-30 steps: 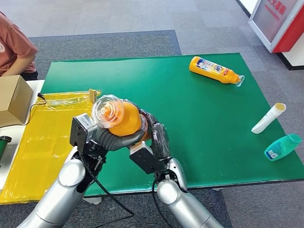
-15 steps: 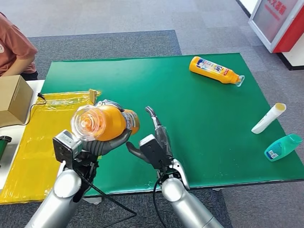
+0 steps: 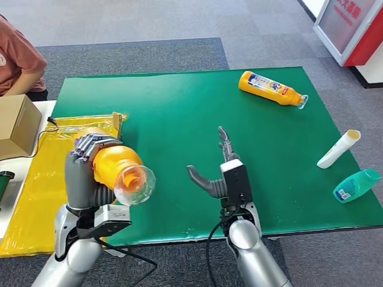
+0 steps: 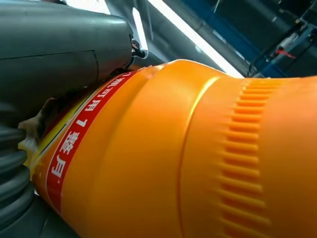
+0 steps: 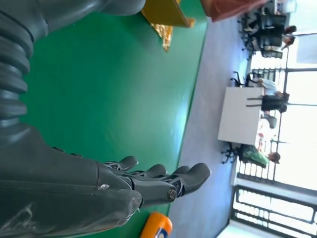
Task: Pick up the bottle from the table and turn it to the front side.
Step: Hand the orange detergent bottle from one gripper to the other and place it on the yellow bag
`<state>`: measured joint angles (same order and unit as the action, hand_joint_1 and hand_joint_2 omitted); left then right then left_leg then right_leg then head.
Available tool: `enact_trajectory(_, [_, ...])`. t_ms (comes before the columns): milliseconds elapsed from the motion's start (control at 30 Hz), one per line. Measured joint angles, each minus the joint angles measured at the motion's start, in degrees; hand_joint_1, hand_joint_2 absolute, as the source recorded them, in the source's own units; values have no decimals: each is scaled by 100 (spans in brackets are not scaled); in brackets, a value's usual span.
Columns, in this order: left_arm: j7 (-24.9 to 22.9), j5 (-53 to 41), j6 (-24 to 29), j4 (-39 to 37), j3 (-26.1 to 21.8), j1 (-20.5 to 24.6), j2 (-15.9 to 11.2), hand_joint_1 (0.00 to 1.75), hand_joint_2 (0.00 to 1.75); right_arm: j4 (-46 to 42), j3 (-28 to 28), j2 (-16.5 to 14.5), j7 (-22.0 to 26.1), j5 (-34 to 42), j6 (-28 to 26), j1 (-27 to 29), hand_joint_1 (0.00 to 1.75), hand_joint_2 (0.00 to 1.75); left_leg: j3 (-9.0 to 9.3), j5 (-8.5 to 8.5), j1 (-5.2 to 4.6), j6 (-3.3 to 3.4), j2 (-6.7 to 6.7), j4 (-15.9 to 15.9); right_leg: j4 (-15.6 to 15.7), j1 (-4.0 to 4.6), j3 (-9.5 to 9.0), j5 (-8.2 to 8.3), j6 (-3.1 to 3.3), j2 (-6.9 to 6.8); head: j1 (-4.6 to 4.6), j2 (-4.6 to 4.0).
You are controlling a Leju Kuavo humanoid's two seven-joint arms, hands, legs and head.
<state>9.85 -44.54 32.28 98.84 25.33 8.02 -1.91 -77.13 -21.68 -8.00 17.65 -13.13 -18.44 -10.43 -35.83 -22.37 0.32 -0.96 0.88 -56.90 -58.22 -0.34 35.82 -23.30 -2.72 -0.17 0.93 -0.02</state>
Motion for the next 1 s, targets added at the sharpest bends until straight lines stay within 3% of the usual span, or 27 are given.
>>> enact_trajectory(267, [-309,-786,167,43,-167,-184,-34,175,175,-441,247,48,2,5,43,126,0,175,0,1,0,0,0,0,0,0,-1,0,0,0,0,0])
enact_trajectory(467, [-1212,-2898,199,22,-309,-227,-32,175,175,-800,384,54,5,-14,80,167,0,175,1,2,0,1,0,0,0,0,-1,1,0,0,1,0])
enact_trajectory(600, [-1822,-3875,-298,-137,-382,-180,-39,175,175,-1054,453,55,-42,-73,183,179,0,175,1,2,0,1,0,0,0,0,1,1,0,0,1,0])
enact_trajectory(1000, [-2021,-3532,-995,-1559,-617,294,-108,175,175,-1418,479,55,-91,-130,344,170,0,175,1,6,1,-4,0,0,0,0,1,5,6,0,0,0])
